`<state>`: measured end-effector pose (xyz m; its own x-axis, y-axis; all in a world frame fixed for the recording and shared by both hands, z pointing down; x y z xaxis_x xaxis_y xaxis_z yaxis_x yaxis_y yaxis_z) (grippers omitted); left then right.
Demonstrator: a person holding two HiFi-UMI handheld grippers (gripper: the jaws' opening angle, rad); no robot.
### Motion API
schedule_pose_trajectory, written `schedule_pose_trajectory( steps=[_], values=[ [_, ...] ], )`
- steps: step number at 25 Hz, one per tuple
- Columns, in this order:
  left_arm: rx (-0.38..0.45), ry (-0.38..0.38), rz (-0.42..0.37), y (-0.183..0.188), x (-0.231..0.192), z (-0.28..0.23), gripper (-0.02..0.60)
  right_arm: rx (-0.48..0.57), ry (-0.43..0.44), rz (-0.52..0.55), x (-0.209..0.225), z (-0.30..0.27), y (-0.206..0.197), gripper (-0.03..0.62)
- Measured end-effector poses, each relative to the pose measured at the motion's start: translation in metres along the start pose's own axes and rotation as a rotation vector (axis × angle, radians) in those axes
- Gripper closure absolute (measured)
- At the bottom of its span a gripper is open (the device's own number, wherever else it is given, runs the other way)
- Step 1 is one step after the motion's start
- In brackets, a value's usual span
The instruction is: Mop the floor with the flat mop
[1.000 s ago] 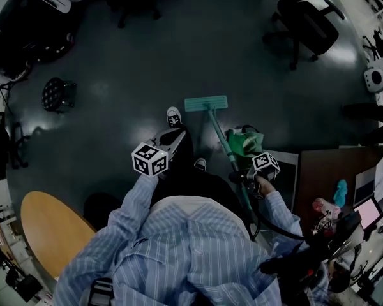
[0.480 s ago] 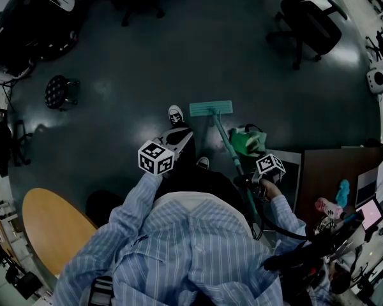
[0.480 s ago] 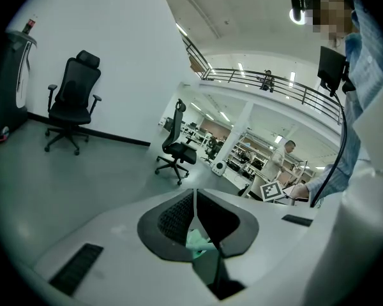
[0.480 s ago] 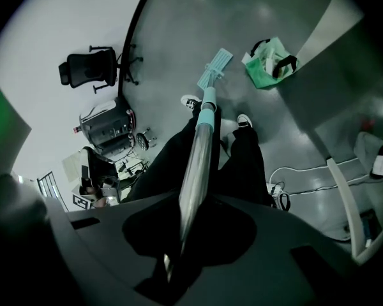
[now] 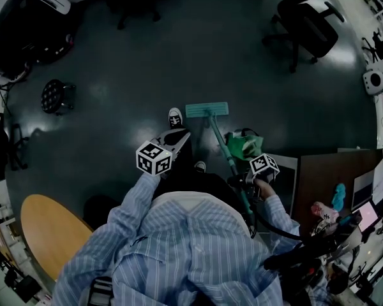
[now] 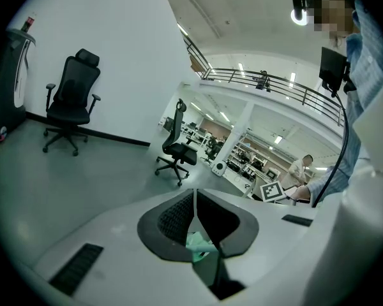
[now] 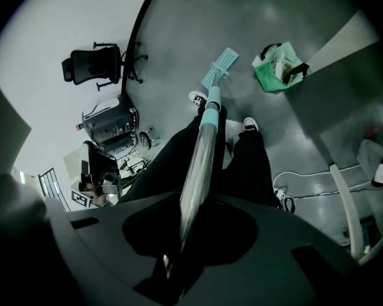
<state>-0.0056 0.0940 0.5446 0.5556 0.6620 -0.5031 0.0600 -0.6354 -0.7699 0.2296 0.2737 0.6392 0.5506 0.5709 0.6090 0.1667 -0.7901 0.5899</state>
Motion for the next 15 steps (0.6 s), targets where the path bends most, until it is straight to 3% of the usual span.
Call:
schedule_pose_trajectory(
  steps=[7, 15],
  values=[
    [0.003, 0.009, 0.013, 0.021, -0.027, -0.008, 0.566, 0.007, -0.050, 0.032, -0.029, 0.002, 0.047, 0.519],
    [-0.021, 0.014, 0.032, 0.066, -0.092, -0.024, 0.566, 0.019, -0.060, 0.046, -0.103, 0.005, 0.133, 0.519]
  ],
)
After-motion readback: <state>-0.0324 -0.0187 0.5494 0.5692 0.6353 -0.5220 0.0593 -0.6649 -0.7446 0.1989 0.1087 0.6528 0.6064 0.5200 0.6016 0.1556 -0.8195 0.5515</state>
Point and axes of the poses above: the fingertips, and each gripper's own axes: z backward along the fingers, x to its right, y out of its top, the point moved 5 cm from there along z, backward along the fingers, and after that the axes turned 3 degrees about -x, right-handed, at the moved point
